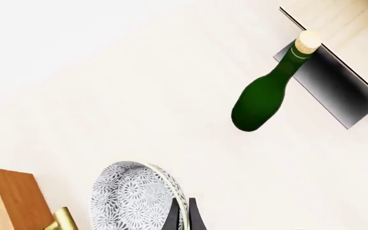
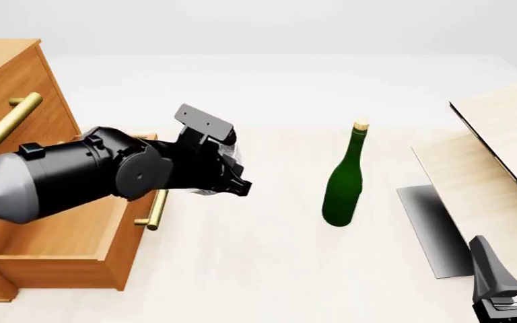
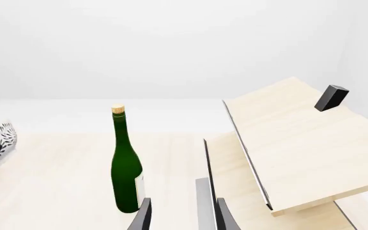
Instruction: Put the bowl in the bottom drawer of the cabinet.
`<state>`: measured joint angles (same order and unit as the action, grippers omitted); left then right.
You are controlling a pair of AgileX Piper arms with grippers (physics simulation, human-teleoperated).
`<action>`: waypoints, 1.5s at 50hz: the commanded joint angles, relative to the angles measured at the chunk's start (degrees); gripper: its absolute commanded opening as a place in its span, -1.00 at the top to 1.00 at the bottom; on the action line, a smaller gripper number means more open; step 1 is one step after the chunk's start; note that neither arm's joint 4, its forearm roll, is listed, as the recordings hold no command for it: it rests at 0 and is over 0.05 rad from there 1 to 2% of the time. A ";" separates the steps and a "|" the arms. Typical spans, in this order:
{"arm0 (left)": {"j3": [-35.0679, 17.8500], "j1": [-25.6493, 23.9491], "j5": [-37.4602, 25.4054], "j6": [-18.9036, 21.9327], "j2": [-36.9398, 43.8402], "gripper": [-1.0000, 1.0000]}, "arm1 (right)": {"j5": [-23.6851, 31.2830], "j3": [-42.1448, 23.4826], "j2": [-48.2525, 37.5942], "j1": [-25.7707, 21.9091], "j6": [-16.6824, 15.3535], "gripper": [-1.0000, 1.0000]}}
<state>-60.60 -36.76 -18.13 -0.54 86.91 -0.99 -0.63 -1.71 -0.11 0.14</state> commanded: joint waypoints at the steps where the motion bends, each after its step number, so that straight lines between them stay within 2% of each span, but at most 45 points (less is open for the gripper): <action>1: 1.48 1.79 -0.37 1.05 -3.58 1.00 | -0.01 0.00 -0.02 0.01 0.01 -1.00; 41: 5.21 9.59 -1.67 2.30 -12.91 1.00 | 0.00 0.00 -0.01 0.00 0.01 -1.00; 64: 10.30 14.22 -1.56 1.18 -20.08 1.00 | 0.01 0.00 0.01 0.00 0.01 -1.00; 75: 10.95 16.15 -2.02 0.78 -22.23 1.00 | 0.00 0.00 0.00 -0.01 0.00 -1.00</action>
<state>-50.54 -22.29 -20.06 0.44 66.96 -0.99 -0.63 -1.71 -0.11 0.14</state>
